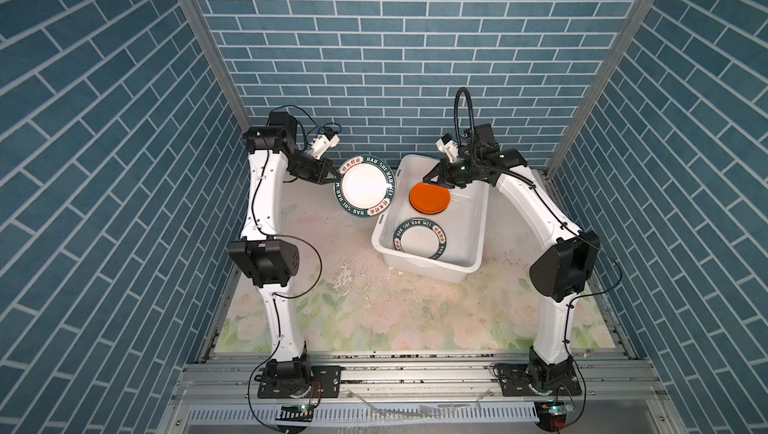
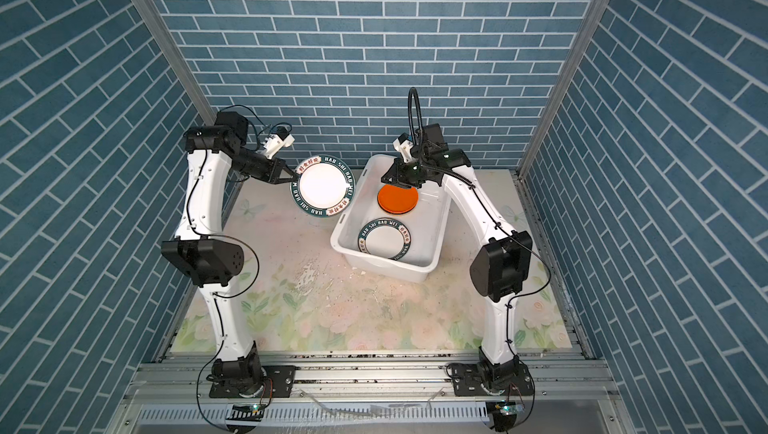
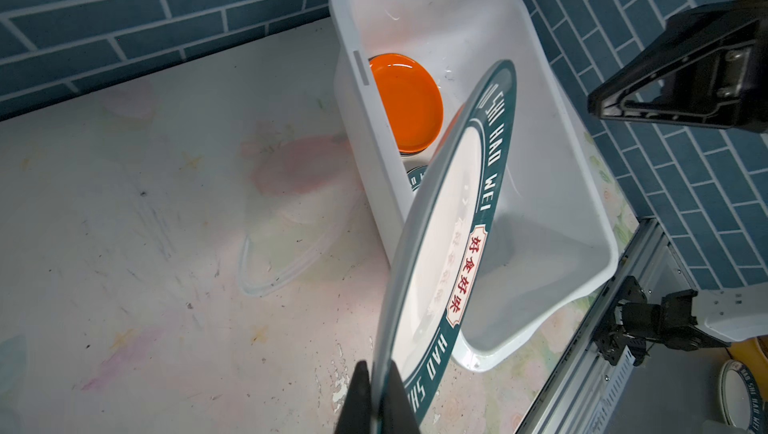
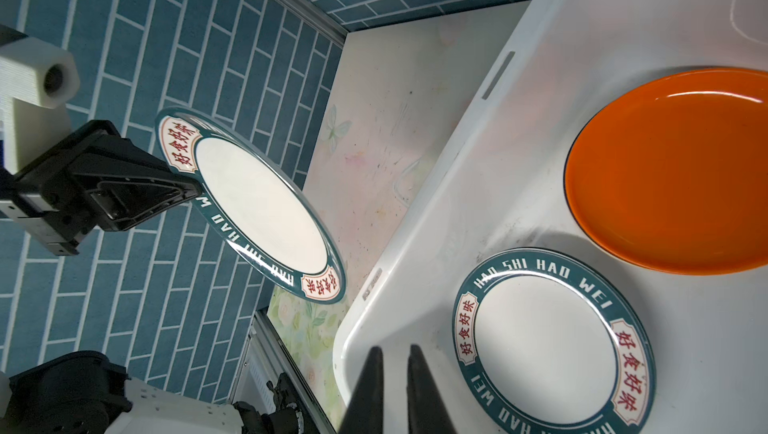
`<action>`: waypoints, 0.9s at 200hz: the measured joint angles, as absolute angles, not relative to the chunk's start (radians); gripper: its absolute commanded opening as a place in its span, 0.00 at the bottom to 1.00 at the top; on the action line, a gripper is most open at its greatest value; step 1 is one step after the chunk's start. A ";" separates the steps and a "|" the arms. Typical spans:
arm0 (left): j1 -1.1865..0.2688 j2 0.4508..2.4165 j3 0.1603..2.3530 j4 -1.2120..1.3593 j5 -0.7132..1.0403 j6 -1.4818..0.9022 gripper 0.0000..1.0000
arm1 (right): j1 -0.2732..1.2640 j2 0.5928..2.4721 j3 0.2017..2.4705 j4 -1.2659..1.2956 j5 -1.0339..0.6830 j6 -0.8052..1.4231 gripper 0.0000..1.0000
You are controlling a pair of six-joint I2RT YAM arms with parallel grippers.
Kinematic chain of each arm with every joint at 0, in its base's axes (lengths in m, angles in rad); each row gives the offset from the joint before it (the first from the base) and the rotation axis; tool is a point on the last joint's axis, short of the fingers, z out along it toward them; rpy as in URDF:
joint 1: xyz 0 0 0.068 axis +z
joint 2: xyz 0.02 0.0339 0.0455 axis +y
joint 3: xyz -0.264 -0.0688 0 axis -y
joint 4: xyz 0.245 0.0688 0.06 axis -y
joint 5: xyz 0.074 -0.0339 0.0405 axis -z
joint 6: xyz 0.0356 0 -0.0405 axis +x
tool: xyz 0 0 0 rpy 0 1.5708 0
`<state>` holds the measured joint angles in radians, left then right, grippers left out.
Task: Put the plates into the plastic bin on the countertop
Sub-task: 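Carry the upright plate toward the bin with the left gripper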
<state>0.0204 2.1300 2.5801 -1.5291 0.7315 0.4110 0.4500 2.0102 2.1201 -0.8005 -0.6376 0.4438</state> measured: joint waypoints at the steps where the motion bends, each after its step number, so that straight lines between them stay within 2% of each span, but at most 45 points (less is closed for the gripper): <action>1: 0.018 2.128 2.580 -1.529 0.733 0.411 0.01 | 0.451 2.010 2.120 -0.801 -0.638 0.444 0.16; 79: -0.114 2.038 2.517 -1.521 0.794 0.381 0.00 | 0.491 1.963 2.090 -0.797 -0.614 0.448 0.24; 131: -0.118 2.038 2.485 -1.520 0.794 0.377 0.00 | 0.471 1.864 2.000 -0.781 -0.581 0.448 0.30; 155: -0.118 2.034 2.469 -1.520 0.795 0.374 0.00 | 0.450 1.832 1.954 -0.743 -0.598 0.471 0.36; 180: -0.118 2.034 2.452 -1.520 0.814 0.374 0.00 | 0.430 1.821 1.945 -0.706 -0.630 0.495 0.36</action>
<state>-0.1184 2.0342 2.4519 -1.5200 0.8139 0.3740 0.4301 1.8214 1.9450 -0.7063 -0.6304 0.4950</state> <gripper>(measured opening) 0.076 0.366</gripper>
